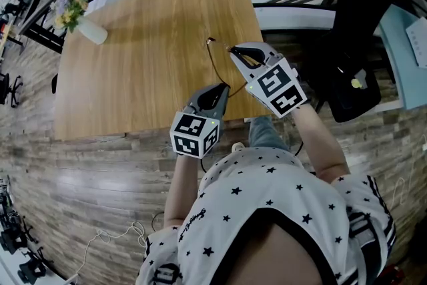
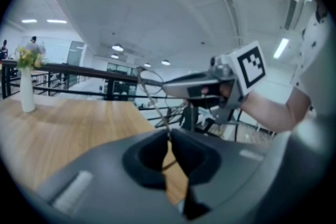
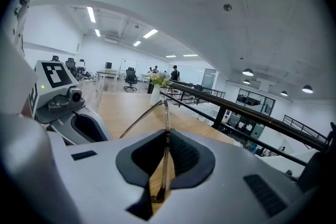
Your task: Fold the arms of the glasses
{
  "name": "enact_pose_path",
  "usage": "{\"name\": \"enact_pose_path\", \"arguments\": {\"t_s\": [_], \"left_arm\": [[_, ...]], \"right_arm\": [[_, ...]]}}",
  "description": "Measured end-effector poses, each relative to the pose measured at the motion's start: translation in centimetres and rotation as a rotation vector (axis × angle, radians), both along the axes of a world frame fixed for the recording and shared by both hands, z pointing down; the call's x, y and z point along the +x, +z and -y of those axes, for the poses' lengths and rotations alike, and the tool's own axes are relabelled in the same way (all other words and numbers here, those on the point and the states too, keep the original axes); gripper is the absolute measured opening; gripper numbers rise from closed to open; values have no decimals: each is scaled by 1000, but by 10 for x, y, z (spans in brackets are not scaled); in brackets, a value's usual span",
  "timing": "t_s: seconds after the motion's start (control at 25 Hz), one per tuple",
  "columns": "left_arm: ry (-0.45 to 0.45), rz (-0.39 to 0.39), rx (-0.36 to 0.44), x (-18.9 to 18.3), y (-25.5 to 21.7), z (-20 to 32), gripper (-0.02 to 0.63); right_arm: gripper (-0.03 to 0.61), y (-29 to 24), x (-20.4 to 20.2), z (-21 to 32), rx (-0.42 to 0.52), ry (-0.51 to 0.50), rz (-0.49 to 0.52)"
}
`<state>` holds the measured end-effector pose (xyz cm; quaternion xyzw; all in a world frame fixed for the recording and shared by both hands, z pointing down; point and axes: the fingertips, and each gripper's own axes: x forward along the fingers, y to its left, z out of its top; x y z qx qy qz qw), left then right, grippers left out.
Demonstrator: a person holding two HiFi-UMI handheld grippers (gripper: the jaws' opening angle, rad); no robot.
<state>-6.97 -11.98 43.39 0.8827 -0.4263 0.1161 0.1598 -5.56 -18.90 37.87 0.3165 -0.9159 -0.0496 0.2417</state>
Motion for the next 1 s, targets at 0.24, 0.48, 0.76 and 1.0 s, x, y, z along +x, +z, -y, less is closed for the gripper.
{"name": "enact_pose_path", "arguments": {"t_s": [0.24, 0.48, 0.76, 1.0], "left_arm": [[41, 16, -35, 11, 3, 0, 23], [71, 12, -39, 25, 4, 0, 23], [90, 1, -40, 34, 3, -1, 23], [112, 2, -43, 41, 1, 1, 23]], "right_arm": [[21, 4, -5, -6, 6, -22, -21], [21, 10, -9, -13, 0, -51, -26], [21, 13, -8, -19, -1, -68, -34], [21, 15, -10, -24, 3, -98, -56]]}}
